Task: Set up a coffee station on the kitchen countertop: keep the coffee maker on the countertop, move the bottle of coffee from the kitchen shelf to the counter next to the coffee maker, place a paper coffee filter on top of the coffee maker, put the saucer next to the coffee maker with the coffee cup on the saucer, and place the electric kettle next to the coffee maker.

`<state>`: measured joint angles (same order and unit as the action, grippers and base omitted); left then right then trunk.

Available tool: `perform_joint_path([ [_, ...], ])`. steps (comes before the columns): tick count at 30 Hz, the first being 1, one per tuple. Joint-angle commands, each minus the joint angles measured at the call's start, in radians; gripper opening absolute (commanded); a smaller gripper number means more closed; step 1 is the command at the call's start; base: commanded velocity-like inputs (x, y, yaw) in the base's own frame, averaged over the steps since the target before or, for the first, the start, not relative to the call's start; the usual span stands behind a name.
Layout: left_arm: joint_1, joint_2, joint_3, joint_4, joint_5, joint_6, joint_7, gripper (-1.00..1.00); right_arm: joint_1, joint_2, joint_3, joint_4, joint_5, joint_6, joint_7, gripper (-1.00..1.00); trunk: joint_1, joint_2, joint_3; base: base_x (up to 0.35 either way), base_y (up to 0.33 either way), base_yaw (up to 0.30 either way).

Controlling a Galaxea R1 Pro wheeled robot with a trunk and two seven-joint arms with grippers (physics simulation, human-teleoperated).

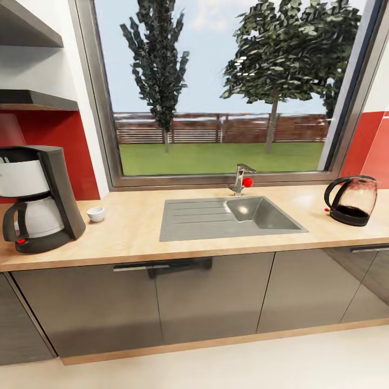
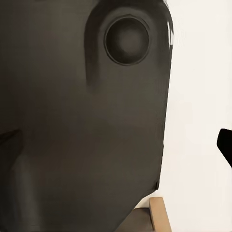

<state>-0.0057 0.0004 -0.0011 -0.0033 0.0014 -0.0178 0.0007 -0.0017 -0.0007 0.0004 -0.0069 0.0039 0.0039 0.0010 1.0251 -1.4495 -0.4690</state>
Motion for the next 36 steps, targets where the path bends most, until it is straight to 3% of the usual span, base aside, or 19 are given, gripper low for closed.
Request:
perform_joint_path([
  [1, 0.005, 0.006, 0.006, -0.005, 0.0, -0.008, 0.001, 1.0, -0.006, -0.006, -0.001, -0.007, 0.0, -0.003, -0.001, 1.0, 0.0, 0.0, -0.001, 0.0, 0.0, 0.0],
  [8, 0.045, 0.045, 0.04, -0.044, -0.004, -0.047, 0.007, 1.0, -0.046, -0.045, -0.004, -0.046, -0.004, -0.041, -0.004, 1.0, 0.0, 0.0, -0.001, 0.0, 0.0, 0.0],
  [11, 0.054, 0.062, 0.042, -0.061, -0.005, -0.064, 0.007, 1.0, -0.064, -0.05, -0.003, -0.064, -0.005, -0.058, -0.004, 1.0, 0.0, 0.0, -0.001, 0.0, 0.0, 0.0],
  [12, 0.055, 0.086, 0.043, -0.378, -0.007, -0.145, 0.007, 1.0, -0.121, -0.052, -0.003, -0.268, -0.007, -0.112, -0.004, 1.0, 0.0, 0.0, -0.001, 0.0, 0.0, 0.0],
  [19, 0.057, 0.098, 0.044, -0.415, -0.009, -0.154, 0.008, 1.0, -0.126, -0.056, -0.007, -0.384, -0.01, -0.122, -0.002, 1.0, 0.0, 0.0, -0.001, 0.0, 0.0, 0.0],
  [29, 0.058, 0.102, 0.044, -0.417, -0.008, -0.156, 0.008, 1.0, -0.121, -0.057, -0.006, -0.404, -0.012, -0.122, 0.0, 1.0, 0.0, 0.0, -0.001, 0.0, 0.0, -0.018],
  [36, 0.058, 0.102, 0.049, -0.417, -0.006, -0.226, 0.008, 1.0, -0.117, -0.053, -0.005, -0.402, -0.012, -0.121, -0.001, 1.0, 0.0, 0.0, -0.001, 0.0, 0.0, -0.213],
])
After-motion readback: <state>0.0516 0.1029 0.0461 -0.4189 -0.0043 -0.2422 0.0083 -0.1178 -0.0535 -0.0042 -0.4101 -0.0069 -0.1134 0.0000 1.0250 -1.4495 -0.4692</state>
